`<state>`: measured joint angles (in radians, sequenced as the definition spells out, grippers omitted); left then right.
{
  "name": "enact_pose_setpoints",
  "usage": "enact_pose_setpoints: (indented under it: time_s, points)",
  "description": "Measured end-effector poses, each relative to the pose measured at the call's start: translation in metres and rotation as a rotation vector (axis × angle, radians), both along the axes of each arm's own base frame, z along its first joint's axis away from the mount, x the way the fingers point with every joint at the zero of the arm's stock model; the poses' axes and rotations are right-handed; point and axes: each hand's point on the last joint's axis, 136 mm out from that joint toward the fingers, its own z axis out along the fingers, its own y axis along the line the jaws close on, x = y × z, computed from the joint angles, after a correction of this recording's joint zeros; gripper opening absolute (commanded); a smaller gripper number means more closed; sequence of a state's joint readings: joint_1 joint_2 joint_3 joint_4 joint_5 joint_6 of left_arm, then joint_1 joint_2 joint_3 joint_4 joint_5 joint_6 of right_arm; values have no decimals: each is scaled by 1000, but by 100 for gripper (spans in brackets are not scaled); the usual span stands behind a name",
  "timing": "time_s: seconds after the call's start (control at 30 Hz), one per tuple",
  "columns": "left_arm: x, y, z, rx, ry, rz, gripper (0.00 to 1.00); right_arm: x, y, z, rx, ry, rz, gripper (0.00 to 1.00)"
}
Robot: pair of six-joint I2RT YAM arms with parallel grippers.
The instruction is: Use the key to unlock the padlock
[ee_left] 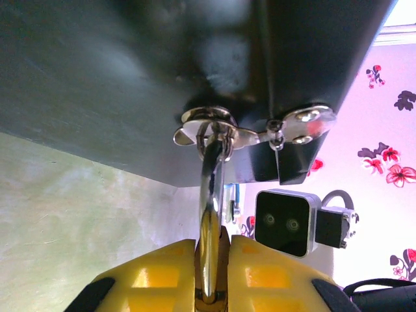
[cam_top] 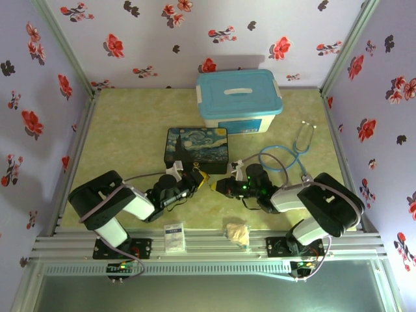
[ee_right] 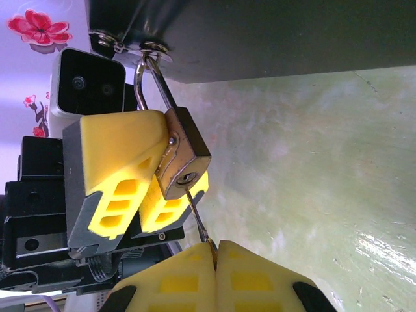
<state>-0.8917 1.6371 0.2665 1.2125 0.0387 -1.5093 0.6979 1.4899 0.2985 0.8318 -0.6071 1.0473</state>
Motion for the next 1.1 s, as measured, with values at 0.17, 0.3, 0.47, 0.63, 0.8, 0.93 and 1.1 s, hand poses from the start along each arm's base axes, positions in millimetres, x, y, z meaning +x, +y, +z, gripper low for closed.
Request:
enact_pose_setpoints:
  time_s: [0.17, 0.3, 0.47, 0.63, 0.8, 0.93, 1.1]
  points:
    - [0, 0, 0, 0, -1, -1, 0, 3, -6, 2, -10, -2, -14, 0]
    - [-2, -2, 0, 0, 0, -7, 0, 5, -7, 3, -14, -6, -19, 0]
    - [-3, -3, 0, 1, -2, -12, 0, 8, -8, 4, -27, -12, -15, 0]
    - [-1, -8, 5, -4, -14, -16, 0, 8, -7, 4, -23, -9, -7, 0]
    - [-1, -7, 3, 9, -19, -17, 0, 9, -8, 2, -20, -2, -6, 0]
    - [-1, -9, 3, 7, -19, -20, 0, 12, -11, 3, -7, 9, -9, 0]
    - [-1, -13, -2, 17, -13, -25, 0, 12, -13, -1, -10, 44, -16, 0]
